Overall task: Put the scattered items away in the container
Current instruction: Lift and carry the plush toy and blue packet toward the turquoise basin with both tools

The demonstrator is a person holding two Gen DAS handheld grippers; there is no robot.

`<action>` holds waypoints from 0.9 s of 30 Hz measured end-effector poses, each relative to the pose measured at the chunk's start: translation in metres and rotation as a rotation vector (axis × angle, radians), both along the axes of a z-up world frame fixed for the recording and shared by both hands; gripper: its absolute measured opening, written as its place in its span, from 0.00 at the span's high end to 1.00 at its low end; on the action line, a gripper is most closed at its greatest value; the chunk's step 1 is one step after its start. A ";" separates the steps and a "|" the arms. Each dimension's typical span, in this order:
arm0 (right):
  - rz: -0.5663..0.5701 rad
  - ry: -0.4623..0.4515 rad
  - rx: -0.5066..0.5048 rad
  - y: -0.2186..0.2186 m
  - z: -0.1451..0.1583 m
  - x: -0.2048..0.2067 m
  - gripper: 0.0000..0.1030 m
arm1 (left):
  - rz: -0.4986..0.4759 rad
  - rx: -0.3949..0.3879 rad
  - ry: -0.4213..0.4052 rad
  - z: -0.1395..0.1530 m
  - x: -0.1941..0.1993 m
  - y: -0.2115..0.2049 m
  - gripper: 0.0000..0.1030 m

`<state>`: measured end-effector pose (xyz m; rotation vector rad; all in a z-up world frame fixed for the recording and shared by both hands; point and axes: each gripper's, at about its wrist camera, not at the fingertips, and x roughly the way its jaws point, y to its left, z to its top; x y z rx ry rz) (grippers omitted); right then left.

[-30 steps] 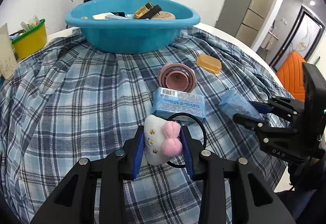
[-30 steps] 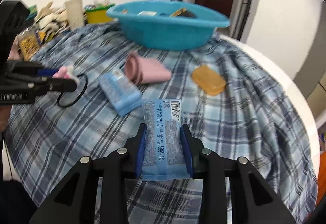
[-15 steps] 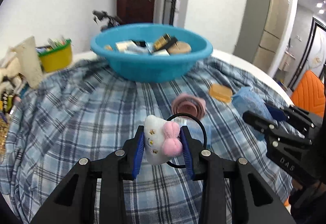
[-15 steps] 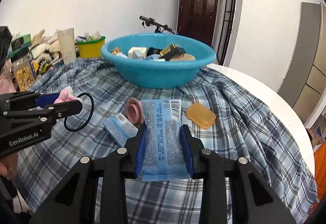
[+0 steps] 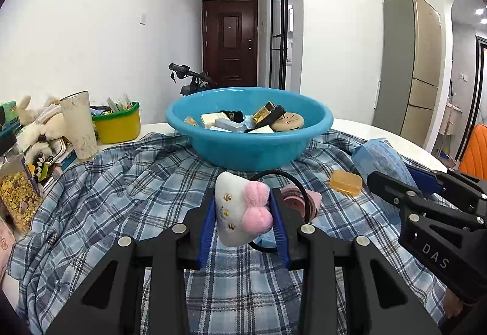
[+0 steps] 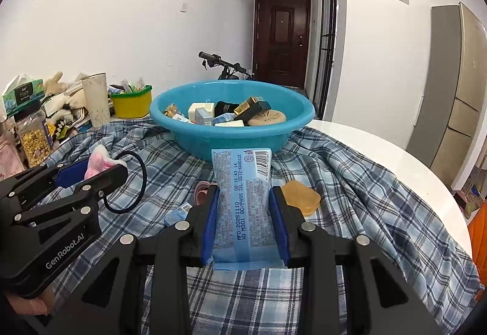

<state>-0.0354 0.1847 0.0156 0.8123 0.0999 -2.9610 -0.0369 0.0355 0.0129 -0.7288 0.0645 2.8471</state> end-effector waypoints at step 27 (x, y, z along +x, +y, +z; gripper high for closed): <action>-0.013 0.061 0.005 -0.009 0.011 0.004 0.69 | -0.006 -0.025 0.069 0.016 0.014 0.011 0.65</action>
